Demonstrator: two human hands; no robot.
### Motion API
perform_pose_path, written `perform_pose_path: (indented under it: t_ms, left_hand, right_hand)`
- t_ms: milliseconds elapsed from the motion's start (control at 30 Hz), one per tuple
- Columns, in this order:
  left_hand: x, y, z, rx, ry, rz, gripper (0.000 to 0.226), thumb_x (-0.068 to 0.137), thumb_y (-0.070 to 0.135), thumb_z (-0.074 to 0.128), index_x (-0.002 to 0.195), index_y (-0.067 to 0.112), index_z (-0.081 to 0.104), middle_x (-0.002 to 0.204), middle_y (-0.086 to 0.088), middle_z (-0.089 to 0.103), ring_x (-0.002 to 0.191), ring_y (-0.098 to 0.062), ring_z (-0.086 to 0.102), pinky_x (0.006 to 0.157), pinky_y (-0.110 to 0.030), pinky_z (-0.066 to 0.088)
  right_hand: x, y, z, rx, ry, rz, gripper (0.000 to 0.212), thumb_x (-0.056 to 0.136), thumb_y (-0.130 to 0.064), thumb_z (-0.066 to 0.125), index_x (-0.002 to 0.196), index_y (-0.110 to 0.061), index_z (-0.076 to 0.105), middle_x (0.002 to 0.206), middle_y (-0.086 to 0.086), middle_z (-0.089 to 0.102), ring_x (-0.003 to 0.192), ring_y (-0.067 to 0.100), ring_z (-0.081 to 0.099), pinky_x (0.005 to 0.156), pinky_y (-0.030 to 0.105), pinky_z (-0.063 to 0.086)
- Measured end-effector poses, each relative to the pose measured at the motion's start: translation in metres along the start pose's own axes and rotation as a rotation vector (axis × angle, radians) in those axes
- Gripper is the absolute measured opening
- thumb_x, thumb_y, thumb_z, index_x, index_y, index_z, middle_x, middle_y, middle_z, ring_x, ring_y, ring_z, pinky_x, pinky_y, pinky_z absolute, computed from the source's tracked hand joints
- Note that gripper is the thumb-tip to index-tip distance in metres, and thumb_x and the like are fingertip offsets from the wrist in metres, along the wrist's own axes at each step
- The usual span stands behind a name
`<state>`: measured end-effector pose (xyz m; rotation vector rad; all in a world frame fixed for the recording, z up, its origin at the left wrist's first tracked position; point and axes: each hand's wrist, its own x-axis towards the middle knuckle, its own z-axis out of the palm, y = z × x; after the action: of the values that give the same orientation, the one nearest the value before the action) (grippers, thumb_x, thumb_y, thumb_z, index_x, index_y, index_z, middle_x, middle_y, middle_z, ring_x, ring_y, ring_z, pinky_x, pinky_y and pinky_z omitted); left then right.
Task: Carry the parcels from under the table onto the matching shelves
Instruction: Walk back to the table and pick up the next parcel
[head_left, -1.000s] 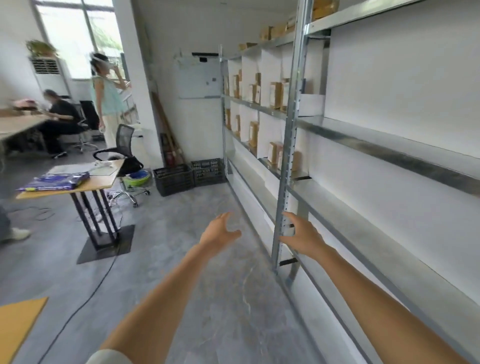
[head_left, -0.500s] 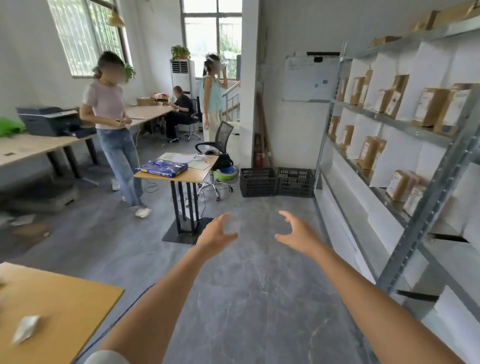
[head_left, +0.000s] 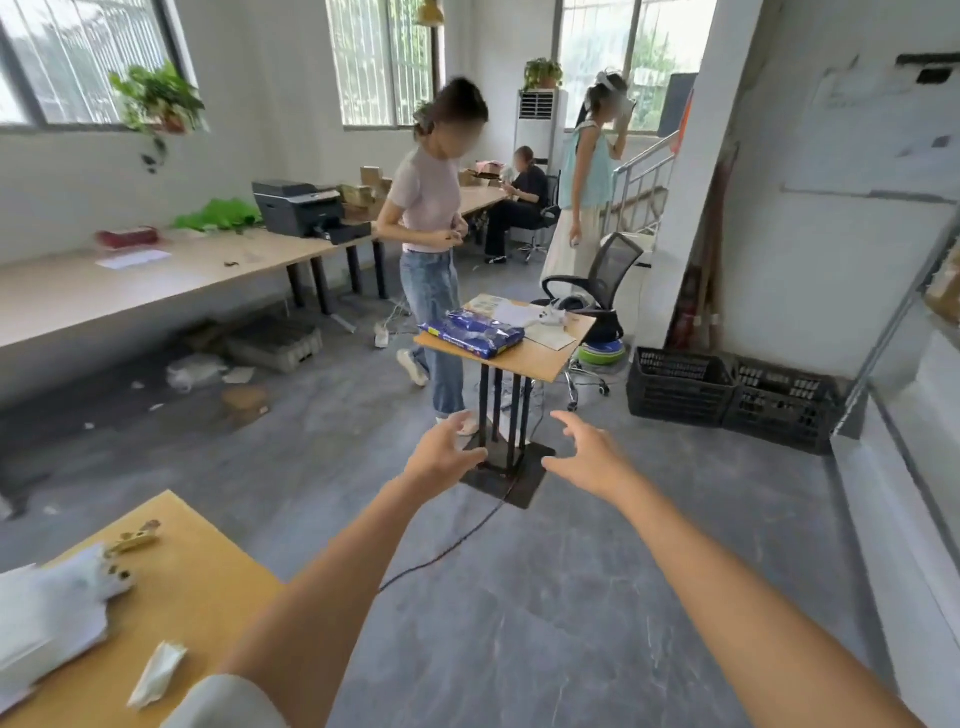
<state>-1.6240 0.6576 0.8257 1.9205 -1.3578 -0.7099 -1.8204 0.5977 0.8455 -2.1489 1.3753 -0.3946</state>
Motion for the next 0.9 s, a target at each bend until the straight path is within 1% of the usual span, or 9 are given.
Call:
perform_pose_path:
  t_ms: [33, 133, 300, 433, 500, 667, 900]
  left_hand:
    - [0.015, -0.007, -0.006, -0.004, 0.023, -0.023, 0.066, 0.084, 0.021, 0.066, 0.143, 0.017, 0.037, 0.143, -0.012, 0.047, 0.13, -0.029, 0.046, 0.105, -0.037, 0.04]
    - [0.059, -0.028, -0.02, -0.018, 0.087, -0.084, 0.069, 0.082, 0.022, 0.067, 0.144, 0.019, 0.036, 0.143, -0.011, 0.047, 0.13, -0.028, 0.046, 0.106, -0.038, 0.04]
    - [0.14, -0.058, -0.044, 0.003, 0.18, -0.161, 0.073, 0.081, 0.022, 0.068, 0.145, 0.018, 0.033, 0.145, -0.011, 0.045, 0.131, -0.029, 0.045, 0.106, -0.038, 0.04]
    - [0.205, -0.075, -0.07, 0.029, 0.253, -0.234, 0.074, 0.082, 0.024, 0.068, 0.146, 0.016, 0.032, 0.147, -0.009, 0.043, 0.135, -0.026, 0.042, 0.109, -0.038, 0.037]
    - [0.232, -0.085, -0.083, 0.035, 0.273, -0.26, 0.073, 0.083, 0.023, 0.067, 0.146, 0.015, 0.031, 0.147, -0.01, 0.042, 0.135, -0.026, 0.042, 0.11, -0.037, 0.036]
    - [0.286, -0.12, -0.116, 0.02, 0.333, -0.345, 0.072, 0.083, 0.024, 0.067, 0.145, 0.018, 0.032, 0.147, -0.007, 0.042, 0.134, -0.026, 0.042, 0.11, -0.041, 0.037]
    - [0.381, -0.19, -0.185, -0.022, 0.424, -0.414, 0.073, 0.079, 0.024, 0.068, 0.144, 0.016, 0.035, 0.143, -0.007, 0.046, 0.134, -0.026, 0.043, 0.109, -0.041, 0.038]
  right_hand:
    - [0.02, -0.004, 0.005, 0.001, -0.019, -0.018, 0.072, 0.083, -0.03, 0.065, 0.146, -0.025, 0.031, 0.139, 0.012, 0.049, 0.121, 0.029, 0.051, 0.095, 0.038, 0.045]
    - [0.084, -0.014, 0.019, 0.005, -0.067, -0.084, 0.072, 0.083, -0.029, 0.065, 0.146, -0.023, 0.031, 0.143, 0.012, 0.047, 0.127, 0.029, 0.047, 0.099, 0.038, 0.042]
    - [0.2, -0.033, 0.038, 0.008, -0.148, -0.22, 0.072, 0.082, -0.03, 0.067, 0.144, -0.02, 0.032, 0.145, 0.009, 0.046, 0.132, 0.026, 0.045, 0.105, 0.039, 0.041]
    - [0.29, -0.055, 0.052, -0.032, -0.225, -0.302, 0.073, 0.082, -0.032, 0.066, 0.145, -0.023, 0.03, 0.142, 0.01, 0.048, 0.13, 0.027, 0.045, 0.102, 0.042, 0.043]
    - [0.329, -0.069, 0.061, -0.046, -0.253, -0.331, 0.074, 0.082, -0.033, 0.065, 0.146, -0.024, 0.03, 0.141, 0.009, 0.048, 0.13, 0.027, 0.046, 0.101, 0.04, 0.042]
    - [0.408, -0.102, 0.093, -0.084, -0.363, -0.409, 0.076, 0.084, -0.031, 0.064, 0.147, -0.021, 0.025, 0.144, 0.011, 0.045, 0.131, 0.028, 0.045, 0.1, 0.037, 0.04]
    - [0.533, -0.173, 0.156, -0.096, -0.412, -0.508, 0.076, 0.08, -0.032, 0.067, 0.146, -0.022, 0.03, 0.142, 0.008, 0.048, 0.132, 0.025, 0.044, 0.1, 0.037, 0.039]
